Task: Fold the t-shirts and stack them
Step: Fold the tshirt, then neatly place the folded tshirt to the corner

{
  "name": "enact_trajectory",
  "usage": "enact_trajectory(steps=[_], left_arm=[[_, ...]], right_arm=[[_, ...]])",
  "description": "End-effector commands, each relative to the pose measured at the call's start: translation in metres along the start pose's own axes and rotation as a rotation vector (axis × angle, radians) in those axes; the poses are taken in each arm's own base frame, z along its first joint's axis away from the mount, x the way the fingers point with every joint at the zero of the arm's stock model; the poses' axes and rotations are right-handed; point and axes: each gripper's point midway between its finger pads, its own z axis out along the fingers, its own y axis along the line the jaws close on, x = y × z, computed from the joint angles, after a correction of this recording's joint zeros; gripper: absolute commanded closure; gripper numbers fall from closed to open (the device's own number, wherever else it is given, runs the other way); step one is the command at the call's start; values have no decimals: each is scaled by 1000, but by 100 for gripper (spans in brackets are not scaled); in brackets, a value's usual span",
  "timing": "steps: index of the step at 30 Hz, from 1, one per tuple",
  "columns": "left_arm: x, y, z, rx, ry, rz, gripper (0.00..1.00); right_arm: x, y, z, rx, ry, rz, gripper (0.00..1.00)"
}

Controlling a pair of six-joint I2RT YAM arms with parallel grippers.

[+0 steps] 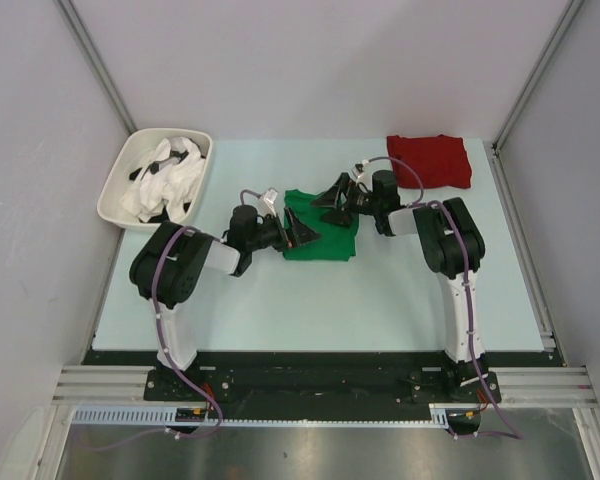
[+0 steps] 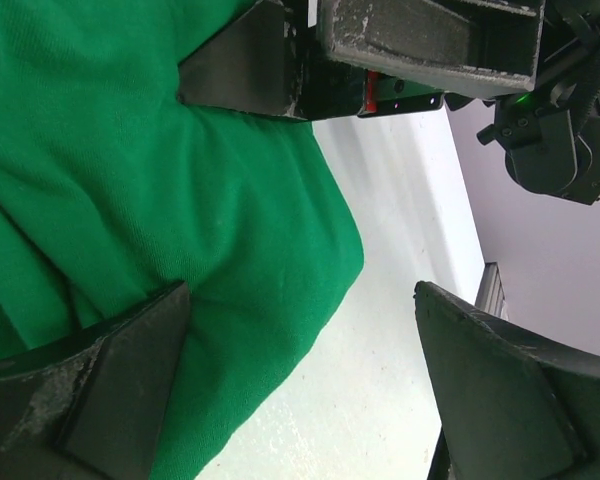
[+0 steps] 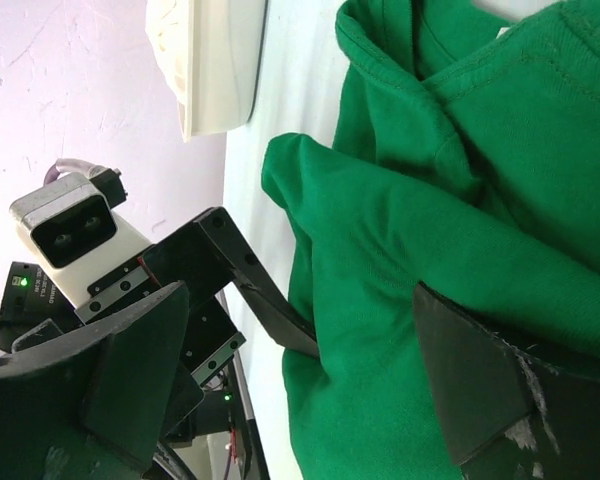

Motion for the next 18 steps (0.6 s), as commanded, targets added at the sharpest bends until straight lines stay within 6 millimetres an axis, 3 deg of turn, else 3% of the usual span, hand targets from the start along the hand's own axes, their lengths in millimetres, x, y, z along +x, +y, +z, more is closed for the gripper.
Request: enact_trajectory(steps=[1, 3, 4, 5, 6, 7, 8, 10, 11, 12, 13, 14, 15, 16, 18], left_arm=[[7, -21, -4, 40, 40, 5, 0], [4, -34, -9, 23, 55, 14, 0], [3, -44, -11, 20, 59, 49, 0], [-6, -63, -18, 31, 43, 83, 0], [-4, -69, -22, -6, 76, 70, 0], [-2, -77, -24, -18, 88, 100, 0], [-10, -90, -31, -33, 67, 122, 0], [1, -97, -38, -100, 119, 130, 0], [7, -87, -45, -196, 140, 116, 0], [3, -97, -48, -208, 134, 134, 0], [11, -102, -48, -226, 161, 149, 0], [17, -93, -53, -303, 178, 138, 0], [19, -95, -52, -318, 187, 140, 0], [28, -95, -52, -346, 206, 128, 0], [43, -81, -55, -446, 229, 111, 0]], right_arm=[[-18, 2, -6, -16, -40, -31, 1], [-25, 22, -13, -34, -49, -59, 0], [-33, 47, -20, -52, -68, -100, 0], [-34, 53, -25, -37, -66, -126, 0], [-37, 61, -30, -32, -72, -149, 0], [-46, 83, -42, -35, -100, -194, 0], [-43, 82, -48, -2, -87, -197, 0], [-47, 89, -68, 55, -95, -199, 0], [-47, 90, -75, 87, -100, -201, 0], [-49, 85, -82, 133, -105, -251, 0], [-49, 67, -92, 249, -119, -215, 0], [-47, 66, -102, 308, -122, -230, 0], [-51, 54, -111, 397, -144, -259, 0], [-42, 42, -122, 478, -124, -232, 0], [-42, 31, -139, 601, -146, -240, 0]])
